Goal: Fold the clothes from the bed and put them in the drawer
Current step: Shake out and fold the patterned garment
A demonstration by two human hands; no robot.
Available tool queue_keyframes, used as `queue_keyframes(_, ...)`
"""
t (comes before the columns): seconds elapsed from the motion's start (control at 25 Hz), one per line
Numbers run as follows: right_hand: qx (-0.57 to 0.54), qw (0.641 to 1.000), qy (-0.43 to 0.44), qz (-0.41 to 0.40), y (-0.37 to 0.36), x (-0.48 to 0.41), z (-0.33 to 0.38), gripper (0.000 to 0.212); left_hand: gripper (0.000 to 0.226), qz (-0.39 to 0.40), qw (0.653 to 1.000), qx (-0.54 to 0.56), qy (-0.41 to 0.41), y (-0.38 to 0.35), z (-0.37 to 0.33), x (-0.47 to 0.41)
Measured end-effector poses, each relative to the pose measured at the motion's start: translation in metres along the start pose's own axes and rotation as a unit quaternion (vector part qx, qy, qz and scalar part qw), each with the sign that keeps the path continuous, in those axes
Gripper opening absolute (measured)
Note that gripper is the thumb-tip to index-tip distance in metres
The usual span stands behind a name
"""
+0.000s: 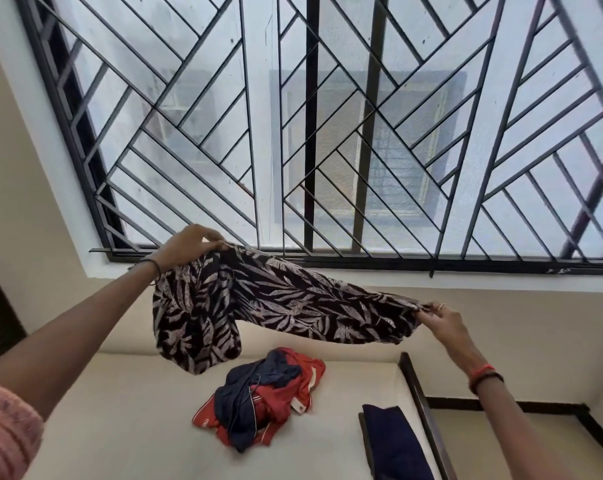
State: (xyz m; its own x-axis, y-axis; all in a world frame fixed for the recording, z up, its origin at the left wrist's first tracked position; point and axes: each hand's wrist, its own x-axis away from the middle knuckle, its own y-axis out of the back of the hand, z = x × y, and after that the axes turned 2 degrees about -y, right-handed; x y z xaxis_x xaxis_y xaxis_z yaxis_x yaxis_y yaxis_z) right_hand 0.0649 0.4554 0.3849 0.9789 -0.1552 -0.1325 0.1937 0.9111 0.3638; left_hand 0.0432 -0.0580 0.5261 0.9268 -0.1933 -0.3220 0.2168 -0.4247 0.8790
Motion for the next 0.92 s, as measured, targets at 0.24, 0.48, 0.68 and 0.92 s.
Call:
queue_keyframes(0.24, -0.314, 0.948, -0.021, 0.058, 0.031, 0.002, 0.018, 0.037, 0.016, 0.002, 0.991, 0.131, 0.019, -0.033, -0.013, 0.009)
queue_keyframes(0.48, -0.044, 0.994, 0.020, -0.097, 0.026, -0.014, 0.030, 0.020, 0.034, 0.093, 0.985, 0.074, 0.122, -0.073, -0.018, -0.003)
queue_keyframes(0.68, 0.092, 0.993, -0.052, -0.050, 0.024, -0.022, 0.026, 0.032, 0.041, 0.225, 0.939, 0.171, 0.196, -0.094, -0.033, 0.007)
queue_keyframes(0.92, -0.014, 0.983, -0.147, 0.106, 0.030, 0.008, 0.030, 0.013, 0.020, 0.282, 0.792, 0.468, 0.273, -0.118, -0.079, 0.017)
